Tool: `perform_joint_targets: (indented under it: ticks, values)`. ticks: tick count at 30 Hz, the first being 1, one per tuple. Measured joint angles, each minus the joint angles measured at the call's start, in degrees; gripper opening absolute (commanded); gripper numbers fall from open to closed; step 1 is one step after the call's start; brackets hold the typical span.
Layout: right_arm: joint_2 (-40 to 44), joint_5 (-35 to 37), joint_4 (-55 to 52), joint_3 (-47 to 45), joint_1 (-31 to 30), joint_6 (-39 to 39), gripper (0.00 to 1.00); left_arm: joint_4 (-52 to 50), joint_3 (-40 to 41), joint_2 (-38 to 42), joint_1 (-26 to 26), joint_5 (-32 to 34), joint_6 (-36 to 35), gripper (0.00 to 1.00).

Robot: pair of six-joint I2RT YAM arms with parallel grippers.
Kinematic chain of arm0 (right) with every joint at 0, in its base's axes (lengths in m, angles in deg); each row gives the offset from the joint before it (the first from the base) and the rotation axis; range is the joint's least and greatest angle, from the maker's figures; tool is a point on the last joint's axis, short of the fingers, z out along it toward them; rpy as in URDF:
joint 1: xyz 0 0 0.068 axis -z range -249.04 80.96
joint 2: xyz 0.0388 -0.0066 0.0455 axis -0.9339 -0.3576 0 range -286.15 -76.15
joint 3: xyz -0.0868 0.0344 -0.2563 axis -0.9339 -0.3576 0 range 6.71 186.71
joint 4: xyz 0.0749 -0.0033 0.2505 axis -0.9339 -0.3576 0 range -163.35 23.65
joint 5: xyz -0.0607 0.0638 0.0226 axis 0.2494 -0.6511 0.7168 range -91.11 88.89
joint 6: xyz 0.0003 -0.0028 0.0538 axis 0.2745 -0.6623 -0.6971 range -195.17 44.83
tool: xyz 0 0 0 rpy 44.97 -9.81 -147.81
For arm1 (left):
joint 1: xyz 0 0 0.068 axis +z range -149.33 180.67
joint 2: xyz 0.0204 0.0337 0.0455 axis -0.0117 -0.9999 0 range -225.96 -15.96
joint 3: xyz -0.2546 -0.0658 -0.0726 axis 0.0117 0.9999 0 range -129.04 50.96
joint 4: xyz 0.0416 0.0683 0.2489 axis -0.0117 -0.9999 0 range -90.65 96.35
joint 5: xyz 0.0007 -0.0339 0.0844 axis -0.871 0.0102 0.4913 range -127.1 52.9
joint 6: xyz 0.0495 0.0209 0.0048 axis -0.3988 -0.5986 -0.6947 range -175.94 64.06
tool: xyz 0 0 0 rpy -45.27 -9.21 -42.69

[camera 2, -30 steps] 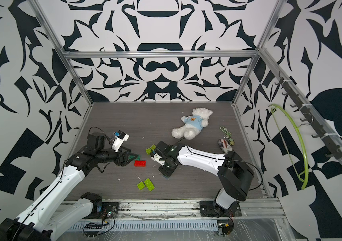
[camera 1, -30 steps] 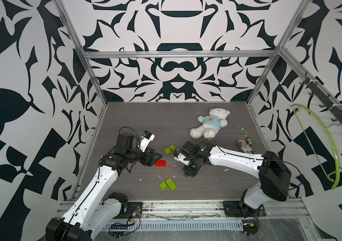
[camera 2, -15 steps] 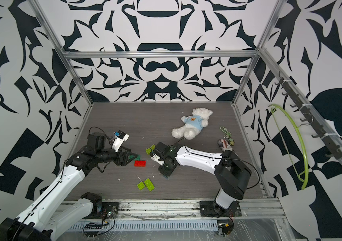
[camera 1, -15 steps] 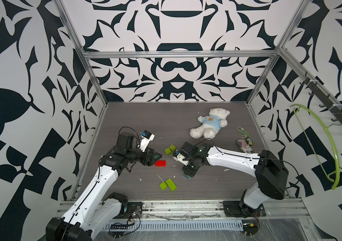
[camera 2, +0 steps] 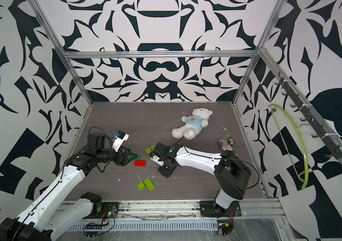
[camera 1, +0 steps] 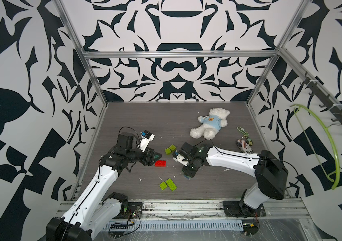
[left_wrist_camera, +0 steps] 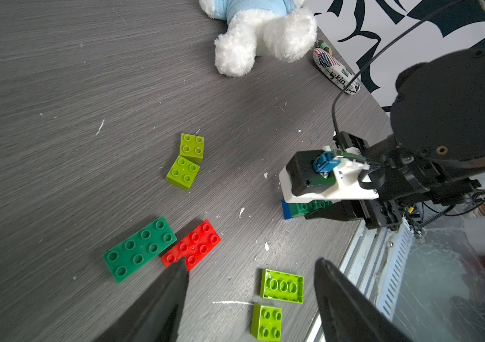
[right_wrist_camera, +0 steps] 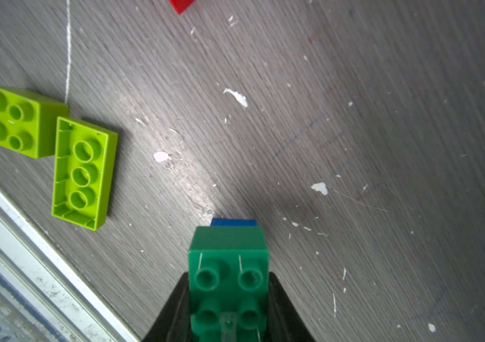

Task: Assemble a carrot with lego
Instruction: Assemble the lego brick with the lego brick.

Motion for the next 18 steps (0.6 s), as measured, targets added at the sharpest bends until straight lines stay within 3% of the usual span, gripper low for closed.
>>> perform_joint_targets:
  ticks: [18]
  values:
    - [0.00, 1.66, -0.02, 0.00, -0.28, -1.01, 0.30, 0.02, 0.00, -0.39, 0.00, 0.04, 0.42, 0.74]
